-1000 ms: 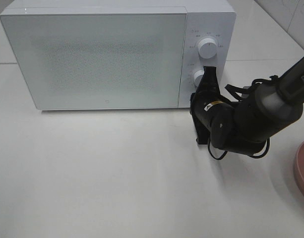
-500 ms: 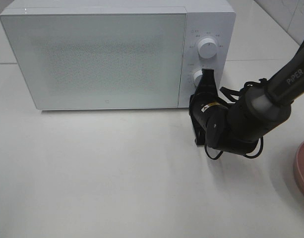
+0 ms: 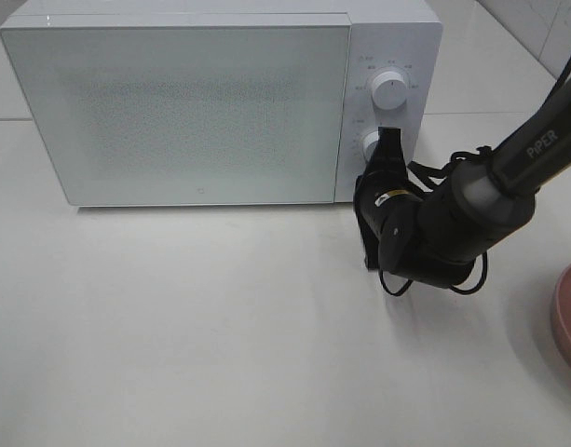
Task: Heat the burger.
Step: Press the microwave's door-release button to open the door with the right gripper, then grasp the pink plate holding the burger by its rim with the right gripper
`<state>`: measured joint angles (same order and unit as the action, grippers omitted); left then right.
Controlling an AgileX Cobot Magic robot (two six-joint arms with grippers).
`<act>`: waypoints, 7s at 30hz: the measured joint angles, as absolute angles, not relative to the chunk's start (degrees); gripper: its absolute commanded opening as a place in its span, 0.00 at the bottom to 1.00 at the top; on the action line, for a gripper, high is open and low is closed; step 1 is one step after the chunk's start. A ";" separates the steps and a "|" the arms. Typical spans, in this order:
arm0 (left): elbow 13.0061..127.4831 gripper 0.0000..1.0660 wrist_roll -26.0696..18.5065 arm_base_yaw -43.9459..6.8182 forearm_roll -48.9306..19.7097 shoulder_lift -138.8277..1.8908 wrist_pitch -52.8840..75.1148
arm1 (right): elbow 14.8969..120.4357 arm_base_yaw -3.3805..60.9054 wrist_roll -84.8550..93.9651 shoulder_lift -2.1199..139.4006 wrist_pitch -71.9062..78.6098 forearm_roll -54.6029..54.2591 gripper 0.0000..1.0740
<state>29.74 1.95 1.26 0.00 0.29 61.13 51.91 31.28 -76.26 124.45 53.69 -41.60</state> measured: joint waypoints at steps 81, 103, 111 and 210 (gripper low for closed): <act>29.74 0.92 1.95 1.26 0.00 0.29 61.13 | 36.33 29.91 -43.43 96.49 19.65 -28.65 0.00; 29.74 0.92 1.95 1.26 0.00 0.29 61.13 | 36.38 18.91 -11.34 81.53 -24.58 -13.58 0.03; 29.74 0.92 1.95 1.26 0.00 0.29 61.13 | 40.28 15.07 -10.54 79.76 -41.65 -2.18 0.15; 29.74 0.92 1.95 1.26 0.00 0.29 61.13 | 37.13 8.48 -16.16 97.80 -31.17 17.25 0.00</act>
<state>29.74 1.95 1.26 0.00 0.29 61.13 37.13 8.48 -16.16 97.80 -31.17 17.25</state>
